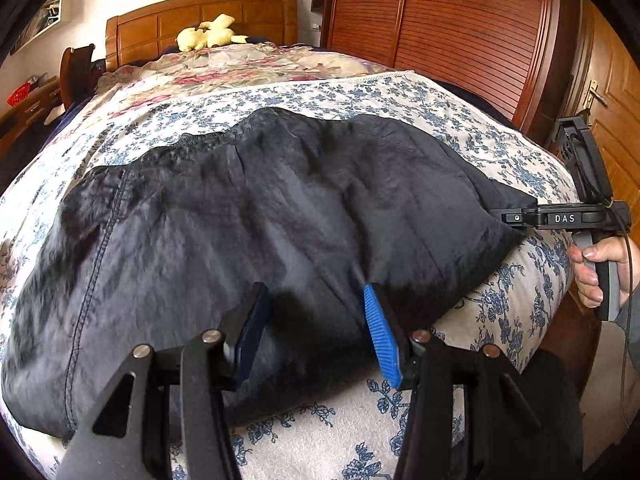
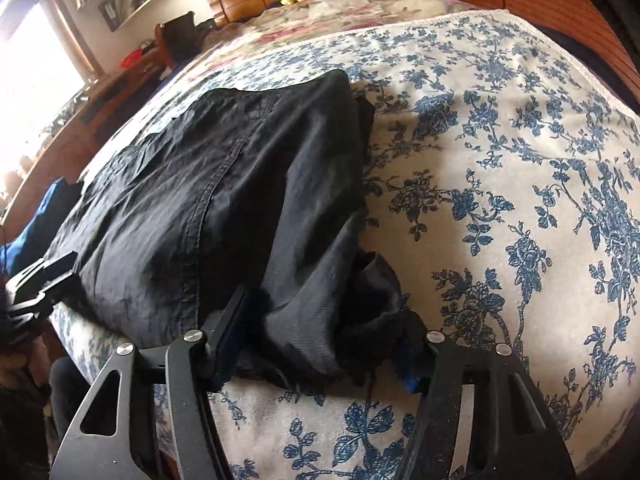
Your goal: Fold large clothes
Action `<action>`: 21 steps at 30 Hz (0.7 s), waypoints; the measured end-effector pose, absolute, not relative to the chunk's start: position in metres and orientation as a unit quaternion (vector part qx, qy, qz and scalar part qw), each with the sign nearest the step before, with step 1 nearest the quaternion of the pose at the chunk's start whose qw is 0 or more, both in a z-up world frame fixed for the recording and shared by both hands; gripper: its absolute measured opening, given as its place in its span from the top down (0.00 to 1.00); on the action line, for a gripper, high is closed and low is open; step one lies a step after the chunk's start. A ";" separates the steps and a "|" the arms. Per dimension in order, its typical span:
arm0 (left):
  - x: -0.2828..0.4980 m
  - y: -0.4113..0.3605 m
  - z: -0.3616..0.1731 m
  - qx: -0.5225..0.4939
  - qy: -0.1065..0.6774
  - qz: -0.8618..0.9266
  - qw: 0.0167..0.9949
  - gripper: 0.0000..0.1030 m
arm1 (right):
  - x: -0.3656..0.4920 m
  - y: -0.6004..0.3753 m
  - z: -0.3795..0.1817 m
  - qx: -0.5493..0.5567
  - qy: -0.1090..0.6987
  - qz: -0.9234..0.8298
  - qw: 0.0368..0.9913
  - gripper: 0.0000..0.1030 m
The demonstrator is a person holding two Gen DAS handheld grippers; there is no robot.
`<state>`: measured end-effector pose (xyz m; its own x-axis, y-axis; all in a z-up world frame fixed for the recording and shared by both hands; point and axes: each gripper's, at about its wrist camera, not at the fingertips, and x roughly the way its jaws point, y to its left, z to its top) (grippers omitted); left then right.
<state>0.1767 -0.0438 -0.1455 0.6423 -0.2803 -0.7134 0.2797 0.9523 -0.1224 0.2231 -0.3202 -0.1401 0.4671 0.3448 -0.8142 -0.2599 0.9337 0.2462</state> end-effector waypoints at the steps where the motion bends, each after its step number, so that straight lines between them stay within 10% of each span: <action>1: 0.177 -0.044 -0.146 -0.001 0.394 -0.155 0.906 0.53 | 0.223 -0.319 -0.140 0.048 0.487 0.182 0.853 0.52; 6: 0.177 -0.043 -0.147 -0.005 0.394 -0.156 0.906 0.53 | 0.221 -0.315 -0.138 0.068 0.488 0.208 0.845 0.79; 21: 0.162 -0.024 -0.130 -0.019 0.372 -0.146 0.917 0.53 | 0.215 -0.311 -0.103 0.091 0.427 0.218 0.873 0.90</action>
